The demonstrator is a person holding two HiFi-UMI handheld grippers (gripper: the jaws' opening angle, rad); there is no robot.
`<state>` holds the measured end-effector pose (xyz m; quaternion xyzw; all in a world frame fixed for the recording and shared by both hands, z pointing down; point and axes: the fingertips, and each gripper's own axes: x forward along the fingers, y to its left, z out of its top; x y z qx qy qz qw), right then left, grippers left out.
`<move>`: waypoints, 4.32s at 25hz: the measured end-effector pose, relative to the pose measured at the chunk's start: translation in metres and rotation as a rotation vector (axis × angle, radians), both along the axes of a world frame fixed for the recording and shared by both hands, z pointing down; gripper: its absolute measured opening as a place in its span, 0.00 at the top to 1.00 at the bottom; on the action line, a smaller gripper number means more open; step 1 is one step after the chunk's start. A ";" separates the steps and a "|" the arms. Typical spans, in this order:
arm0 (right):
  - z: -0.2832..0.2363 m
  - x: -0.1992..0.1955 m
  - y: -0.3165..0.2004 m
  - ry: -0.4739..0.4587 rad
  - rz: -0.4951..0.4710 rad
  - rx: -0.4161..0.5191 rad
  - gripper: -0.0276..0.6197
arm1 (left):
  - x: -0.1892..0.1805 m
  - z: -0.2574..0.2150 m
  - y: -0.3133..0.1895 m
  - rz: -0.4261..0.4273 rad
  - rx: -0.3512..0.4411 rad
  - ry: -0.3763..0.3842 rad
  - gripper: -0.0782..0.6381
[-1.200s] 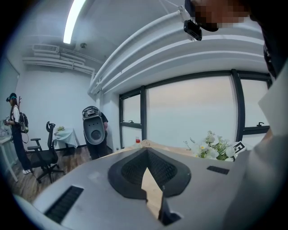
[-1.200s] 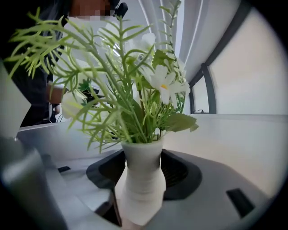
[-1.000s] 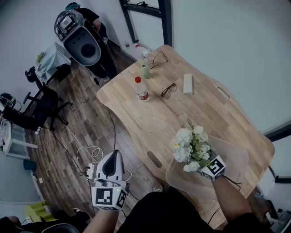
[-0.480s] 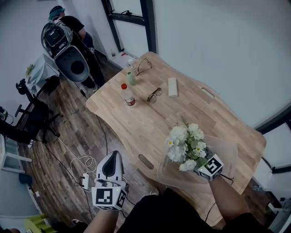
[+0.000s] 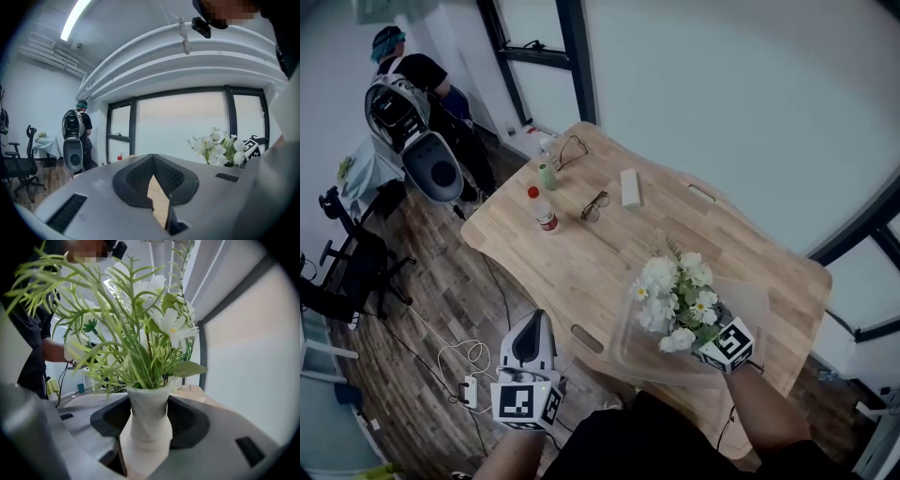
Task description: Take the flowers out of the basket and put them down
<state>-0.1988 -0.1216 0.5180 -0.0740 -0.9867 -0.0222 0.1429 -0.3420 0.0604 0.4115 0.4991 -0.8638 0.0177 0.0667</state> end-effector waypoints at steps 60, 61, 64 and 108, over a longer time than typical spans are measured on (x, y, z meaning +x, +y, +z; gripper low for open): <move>-0.169 0.150 -0.091 -0.060 0.554 0.098 0.55 | 0.094 -0.094 -0.147 0.412 0.189 -0.087 0.88; -0.170 0.153 -0.092 -0.060 0.561 0.097 0.55 | 0.096 -0.094 -0.149 0.417 0.190 -0.087 0.88; -0.172 0.160 -0.095 -0.061 0.574 0.093 0.55 | 0.102 -0.096 -0.154 0.428 0.192 -0.085 0.88; -0.105 0.344 -0.122 0.024 0.996 0.054 0.55 | 0.216 -0.048 -0.246 0.732 0.108 -0.023 0.89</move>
